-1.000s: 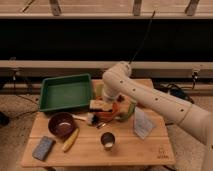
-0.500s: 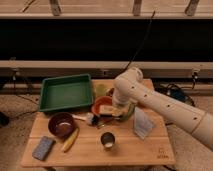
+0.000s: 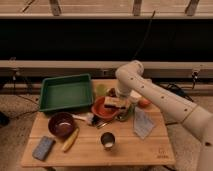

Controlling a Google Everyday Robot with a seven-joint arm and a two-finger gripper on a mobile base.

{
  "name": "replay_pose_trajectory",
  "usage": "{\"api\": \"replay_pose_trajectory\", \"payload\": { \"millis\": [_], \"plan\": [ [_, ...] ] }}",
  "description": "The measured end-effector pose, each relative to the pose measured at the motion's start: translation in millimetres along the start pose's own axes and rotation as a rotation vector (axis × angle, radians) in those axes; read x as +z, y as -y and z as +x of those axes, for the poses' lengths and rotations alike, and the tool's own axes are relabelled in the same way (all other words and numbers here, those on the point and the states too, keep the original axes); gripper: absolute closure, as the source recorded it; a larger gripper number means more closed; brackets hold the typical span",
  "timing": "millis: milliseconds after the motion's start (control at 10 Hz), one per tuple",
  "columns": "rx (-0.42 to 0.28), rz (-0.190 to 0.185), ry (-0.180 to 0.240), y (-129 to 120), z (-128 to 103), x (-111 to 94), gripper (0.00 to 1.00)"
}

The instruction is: Wipe red bowl with eraser

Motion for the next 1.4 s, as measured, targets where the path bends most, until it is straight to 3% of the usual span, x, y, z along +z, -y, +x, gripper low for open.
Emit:
{"api": "replay_pose_trajectory", "payload": {
  "millis": [300, 500, 800, 1100, 1400],
  "plan": [
    [-0.007, -0.018, 0.018, -7, 31, 4, 1.0],
    [-0.026, -0.012, 0.022, 2, 47, 13, 1.0],
    [-0.054, 0.008, 0.004, 22, 51, 15, 1.0],
    [-0.068, 0.037, -0.021, 49, 35, 12, 1.0],
    [-0.04, 0.05, 0.0, 48, -7, 18, 1.0]
  ]
}}
